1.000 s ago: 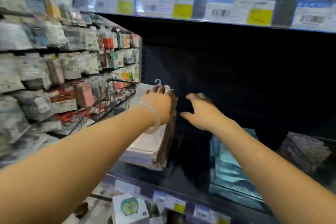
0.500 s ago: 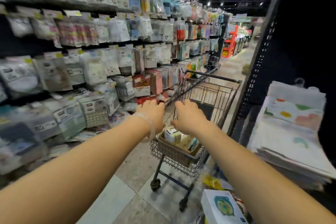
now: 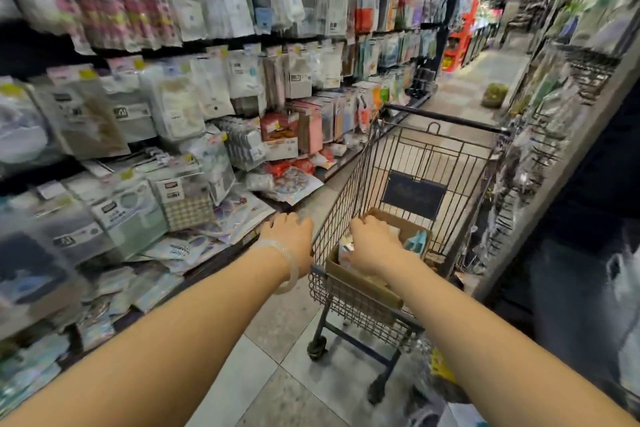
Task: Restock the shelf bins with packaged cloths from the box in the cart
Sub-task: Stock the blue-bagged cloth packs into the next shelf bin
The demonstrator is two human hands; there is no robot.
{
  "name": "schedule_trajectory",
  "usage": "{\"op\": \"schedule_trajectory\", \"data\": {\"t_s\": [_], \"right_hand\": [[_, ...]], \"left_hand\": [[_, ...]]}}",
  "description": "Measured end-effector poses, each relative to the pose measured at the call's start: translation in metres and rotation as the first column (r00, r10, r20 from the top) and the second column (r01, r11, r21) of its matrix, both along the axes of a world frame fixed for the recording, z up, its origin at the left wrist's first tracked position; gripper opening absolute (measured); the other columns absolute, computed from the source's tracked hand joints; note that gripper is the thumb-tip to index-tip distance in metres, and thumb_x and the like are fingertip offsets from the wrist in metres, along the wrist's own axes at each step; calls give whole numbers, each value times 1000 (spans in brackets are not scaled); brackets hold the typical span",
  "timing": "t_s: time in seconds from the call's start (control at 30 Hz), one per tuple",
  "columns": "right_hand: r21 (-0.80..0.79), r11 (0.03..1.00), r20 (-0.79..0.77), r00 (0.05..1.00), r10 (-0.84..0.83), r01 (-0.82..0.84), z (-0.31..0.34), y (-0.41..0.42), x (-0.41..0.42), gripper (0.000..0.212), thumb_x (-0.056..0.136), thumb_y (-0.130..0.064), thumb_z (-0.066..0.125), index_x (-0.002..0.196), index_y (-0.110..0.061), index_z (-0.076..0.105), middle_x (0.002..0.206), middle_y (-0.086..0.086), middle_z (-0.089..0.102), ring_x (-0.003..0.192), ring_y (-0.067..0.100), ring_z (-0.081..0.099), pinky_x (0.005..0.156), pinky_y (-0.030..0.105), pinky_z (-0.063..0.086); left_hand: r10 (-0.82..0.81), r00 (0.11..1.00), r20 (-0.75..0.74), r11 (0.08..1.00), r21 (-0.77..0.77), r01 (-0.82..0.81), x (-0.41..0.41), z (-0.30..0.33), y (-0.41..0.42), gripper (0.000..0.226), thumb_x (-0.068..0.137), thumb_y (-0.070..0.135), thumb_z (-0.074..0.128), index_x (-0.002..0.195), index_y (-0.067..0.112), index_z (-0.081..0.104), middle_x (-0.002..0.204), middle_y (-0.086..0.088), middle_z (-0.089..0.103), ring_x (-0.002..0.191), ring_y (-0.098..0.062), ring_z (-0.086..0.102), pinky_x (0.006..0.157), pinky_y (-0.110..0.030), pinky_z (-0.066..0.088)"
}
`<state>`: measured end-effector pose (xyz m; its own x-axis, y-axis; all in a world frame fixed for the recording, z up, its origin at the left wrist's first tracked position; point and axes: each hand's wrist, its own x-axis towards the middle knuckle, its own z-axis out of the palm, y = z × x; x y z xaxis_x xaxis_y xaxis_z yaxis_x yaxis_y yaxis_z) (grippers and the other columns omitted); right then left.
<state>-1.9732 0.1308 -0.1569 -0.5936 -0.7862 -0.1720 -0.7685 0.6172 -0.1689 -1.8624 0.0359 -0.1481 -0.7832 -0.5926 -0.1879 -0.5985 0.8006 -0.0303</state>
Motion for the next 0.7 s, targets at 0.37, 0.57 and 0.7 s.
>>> {"op": "schedule_trajectory", "data": {"t_s": [0.37, 0.57, 0.7], "right_hand": [[71, 990, 109, 986, -128, 120, -44, -74, -111, 50, 89, -28, 58, 132, -12, 39, 135, 14, 43, 123, 33, 43, 97, 43, 44], [161, 963, 156, 958, -242, 217, -80, -84, -173, 55, 91, -28, 57, 138, -11, 36, 138, 15, 41, 124, 33, 42, 98, 41, 43], [201, 930, 187, 920, -344, 307, -101, -96, -216, 50, 90, -28, 57, 134, -11, 38, 135, 15, 41, 122, 34, 42, 96, 42, 42]], "left_hand": [[-112, 991, 78, 989, 103, 104, -124, -44, -81, 51, 89, 29, 56, 133, 13, 36, 140, -12, 38, 132, -31, 33, 105, -42, 33], [-229, 967, 116, 966, 149, 211, -197, -73, -109, 52, 89, 25, 57, 135, 12, 35, 141, -13, 36, 133, -31, 30, 106, -43, 33], [-322, 935, 151, 942, 156, 299, -248, -96, -130, 58, 87, 28, 58, 137, 14, 33, 138, -13, 38, 130, -31, 33, 104, -42, 35]]}}
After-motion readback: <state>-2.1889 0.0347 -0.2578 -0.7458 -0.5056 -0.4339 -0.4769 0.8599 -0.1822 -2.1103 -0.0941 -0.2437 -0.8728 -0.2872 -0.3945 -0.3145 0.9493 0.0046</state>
